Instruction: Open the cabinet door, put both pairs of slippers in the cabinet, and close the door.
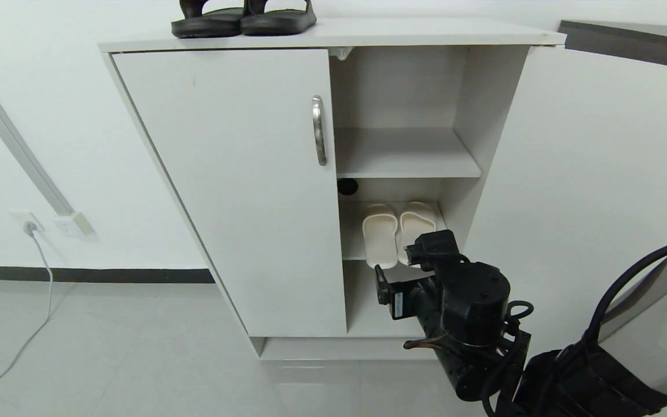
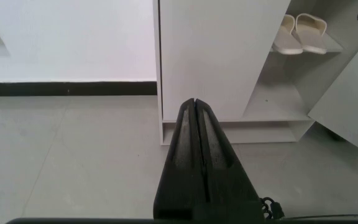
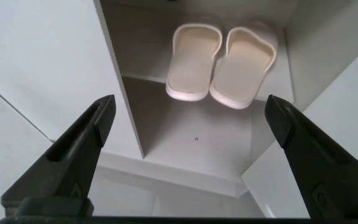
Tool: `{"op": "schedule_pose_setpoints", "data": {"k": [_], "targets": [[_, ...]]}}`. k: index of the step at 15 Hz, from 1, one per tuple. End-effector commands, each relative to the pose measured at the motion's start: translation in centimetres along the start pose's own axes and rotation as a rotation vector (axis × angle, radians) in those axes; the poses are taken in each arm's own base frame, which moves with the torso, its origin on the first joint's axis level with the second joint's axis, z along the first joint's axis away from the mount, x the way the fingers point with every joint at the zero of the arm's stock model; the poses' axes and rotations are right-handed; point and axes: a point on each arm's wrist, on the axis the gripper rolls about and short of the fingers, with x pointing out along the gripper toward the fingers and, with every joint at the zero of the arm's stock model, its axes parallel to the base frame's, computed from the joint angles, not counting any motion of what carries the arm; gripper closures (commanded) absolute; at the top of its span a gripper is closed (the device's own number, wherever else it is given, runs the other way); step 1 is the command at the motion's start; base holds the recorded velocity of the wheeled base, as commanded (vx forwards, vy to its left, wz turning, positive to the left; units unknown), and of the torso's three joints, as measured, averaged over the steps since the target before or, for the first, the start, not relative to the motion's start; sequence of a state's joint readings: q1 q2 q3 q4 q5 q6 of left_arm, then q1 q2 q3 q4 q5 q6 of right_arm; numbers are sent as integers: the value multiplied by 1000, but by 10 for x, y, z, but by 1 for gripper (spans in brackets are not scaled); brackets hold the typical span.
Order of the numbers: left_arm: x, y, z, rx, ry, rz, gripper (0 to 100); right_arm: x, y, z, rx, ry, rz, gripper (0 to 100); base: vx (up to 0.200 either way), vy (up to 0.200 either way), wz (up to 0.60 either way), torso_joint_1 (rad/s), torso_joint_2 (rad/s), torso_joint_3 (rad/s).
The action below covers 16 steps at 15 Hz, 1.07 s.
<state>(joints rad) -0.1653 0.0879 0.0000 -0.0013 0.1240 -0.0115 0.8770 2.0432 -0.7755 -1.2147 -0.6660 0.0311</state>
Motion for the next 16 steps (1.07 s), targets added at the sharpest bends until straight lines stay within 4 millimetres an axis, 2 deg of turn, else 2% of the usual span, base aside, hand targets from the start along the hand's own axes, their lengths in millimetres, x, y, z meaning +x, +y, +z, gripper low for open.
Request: {"op": "schedule_pose_setpoints", "data": {"k": [1, 9, 16], "targets": [[0, 0, 0, -2, 1, 0, 100, -1, 0, -3, -7, 9, 0, 0, 0, 0, 0, -2, 2, 207], [0, 0, 0, -2, 1, -2, 100, -3, -3, -5, -10, -2, 10, 0, 0, 0, 0, 1, 1, 48], [0, 0, 0, -1, 1, -2, 100, -5, -4, -6, -15, 3, 14, 0, 0, 200, 0, 5, 0, 5]]}}
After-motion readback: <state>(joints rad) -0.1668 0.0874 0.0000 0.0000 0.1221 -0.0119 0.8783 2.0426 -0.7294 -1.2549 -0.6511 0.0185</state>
